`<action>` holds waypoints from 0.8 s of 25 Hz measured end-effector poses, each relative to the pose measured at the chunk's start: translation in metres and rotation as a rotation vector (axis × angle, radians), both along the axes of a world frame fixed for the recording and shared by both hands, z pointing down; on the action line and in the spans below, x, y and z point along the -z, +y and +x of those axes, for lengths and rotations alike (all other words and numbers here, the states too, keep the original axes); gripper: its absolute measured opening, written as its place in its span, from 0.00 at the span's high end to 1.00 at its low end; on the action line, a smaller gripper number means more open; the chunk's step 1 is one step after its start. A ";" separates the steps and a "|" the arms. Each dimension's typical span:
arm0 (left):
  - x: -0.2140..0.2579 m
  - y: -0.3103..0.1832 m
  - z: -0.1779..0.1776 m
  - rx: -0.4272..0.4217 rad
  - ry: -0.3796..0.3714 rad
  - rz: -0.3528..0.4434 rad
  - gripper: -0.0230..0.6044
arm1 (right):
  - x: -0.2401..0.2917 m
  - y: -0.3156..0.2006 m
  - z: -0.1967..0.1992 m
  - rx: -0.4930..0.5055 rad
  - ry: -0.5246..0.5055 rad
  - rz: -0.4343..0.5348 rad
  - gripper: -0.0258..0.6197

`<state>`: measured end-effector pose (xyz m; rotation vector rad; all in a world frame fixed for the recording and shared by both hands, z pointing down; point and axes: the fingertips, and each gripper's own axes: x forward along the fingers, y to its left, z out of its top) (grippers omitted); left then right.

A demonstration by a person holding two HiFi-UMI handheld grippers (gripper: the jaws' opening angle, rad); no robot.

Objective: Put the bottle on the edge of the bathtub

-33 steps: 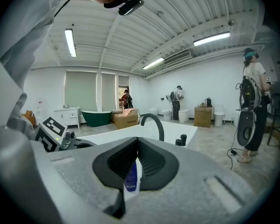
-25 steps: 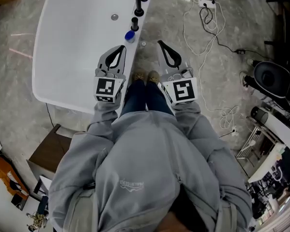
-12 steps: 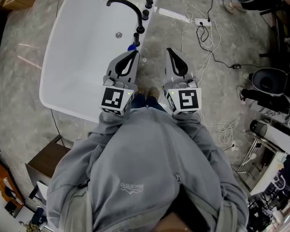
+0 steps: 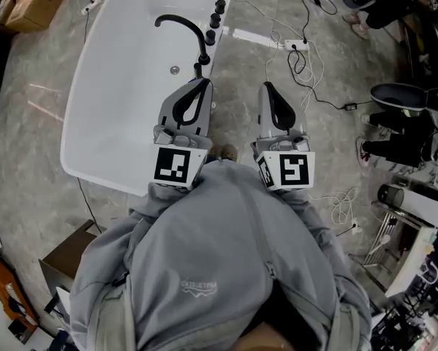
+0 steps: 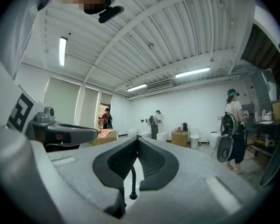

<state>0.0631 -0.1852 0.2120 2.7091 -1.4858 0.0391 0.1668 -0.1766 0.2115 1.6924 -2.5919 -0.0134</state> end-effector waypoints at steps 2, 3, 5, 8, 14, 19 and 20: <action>0.004 0.004 0.004 -0.012 0.014 -0.005 0.96 | 0.006 0.005 0.005 -0.014 0.004 0.006 0.96; 0.005 0.006 0.005 -0.017 0.015 -0.006 0.96 | 0.008 0.008 0.007 -0.019 0.007 0.008 0.96; 0.005 0.011 0.008 -0.023 0.008 -0.008 0.95 | 0.009 0.011 0.009 -0.024 0.012 0.008 0.96; 0.006 0.014 0.013 -0.032 0.000 -0.007 0.95 | 0.008 0.014 0.008 -0.017 0.015 0.007 0.96; 0.006 0.017 0.020 -0.044 -0.006 0.000 0.95 | 0.006 0.019 0.007 -0.013 0.009 0.006 0.96; 0.006 0.019 0.024 -0.055 -0.013 0.005 0.95 | 0.007 0.022 0.010 -0.017 0.008 0.008 0.96; 0.006 0.020 0.025 -0.057 -0.013 0.006 0.95 | 0.007 0.023 0.011 -0.017 0.009 0.007 0.96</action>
